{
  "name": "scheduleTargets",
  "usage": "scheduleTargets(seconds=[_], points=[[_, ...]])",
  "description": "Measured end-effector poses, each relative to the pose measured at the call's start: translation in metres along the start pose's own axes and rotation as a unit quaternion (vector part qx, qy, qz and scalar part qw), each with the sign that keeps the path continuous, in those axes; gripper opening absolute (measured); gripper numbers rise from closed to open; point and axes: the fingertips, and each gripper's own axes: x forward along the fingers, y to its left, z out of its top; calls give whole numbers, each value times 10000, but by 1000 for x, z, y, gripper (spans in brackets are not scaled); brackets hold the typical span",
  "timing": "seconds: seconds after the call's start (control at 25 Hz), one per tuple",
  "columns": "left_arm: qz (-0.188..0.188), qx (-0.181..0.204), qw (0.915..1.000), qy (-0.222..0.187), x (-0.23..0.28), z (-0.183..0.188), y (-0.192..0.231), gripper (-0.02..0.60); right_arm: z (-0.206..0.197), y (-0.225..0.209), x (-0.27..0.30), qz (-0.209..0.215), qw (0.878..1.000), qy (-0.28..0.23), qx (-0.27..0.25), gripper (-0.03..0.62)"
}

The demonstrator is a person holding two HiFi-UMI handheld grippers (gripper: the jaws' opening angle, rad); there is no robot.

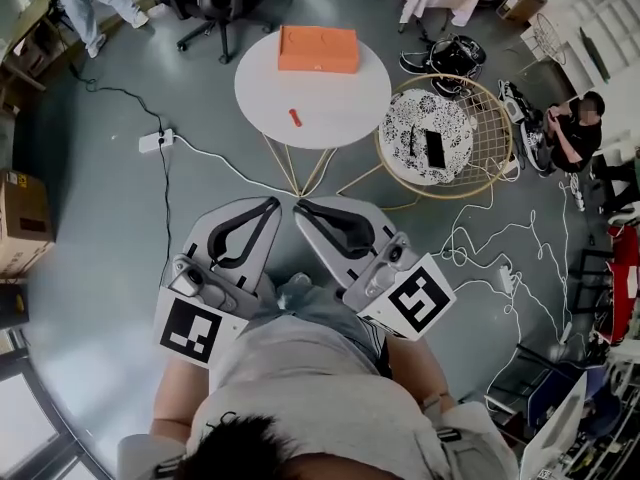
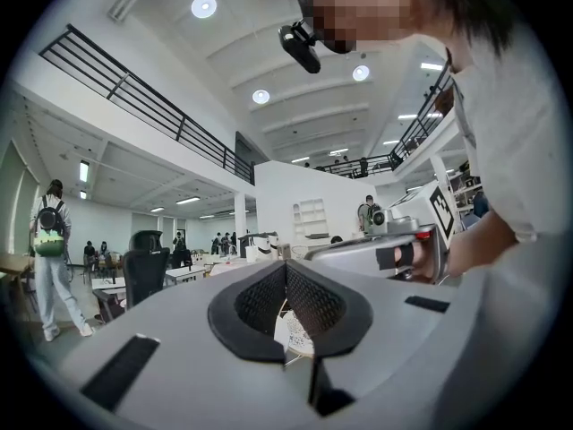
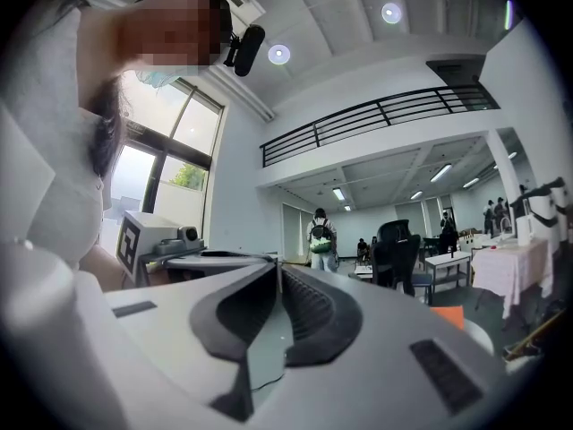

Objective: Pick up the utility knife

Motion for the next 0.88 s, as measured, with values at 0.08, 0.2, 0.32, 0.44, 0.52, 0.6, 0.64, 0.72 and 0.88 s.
scheduleTargets(seconds=[0.08,0.2,0.32,0.44,0.52,0.6,0.64,0.72,0.88], points=[[12,-22,10000,16,1,-2,3,11,-1,-3,2,-4,10000,0,49,14],[16,-38,10000,-8,5,-3,12,11,-3,-8,8,-29,9999,-11,117,14],[-40,-92,9999,-53,11,-4,22,11,-5,-15,16,-110,9999,35,100,14],[-188,-105,9998,-27,19,-8,35,11,-6,-24,27,-245,9996,62,138,14],[-282,-113,9995,-31,23,-9,45,11,-6,-31,36,-345,9993,76,150,14],[-370,-129,9992,-42,28,-9,56,11,-6,-38,45,-441,9989,83,149,14],[-420,-136,9990,-45,31,-10,63,11,-6,-42,51,-493,9986,82,153,14],[-533,-133,9985,-47,36,-12,78,11,-6,-51,64,-611,9979,86,172,14],[-771,-127,9969,-25,47,-15,110,11,-7,-69,94,-835,9962,106,206,15]])
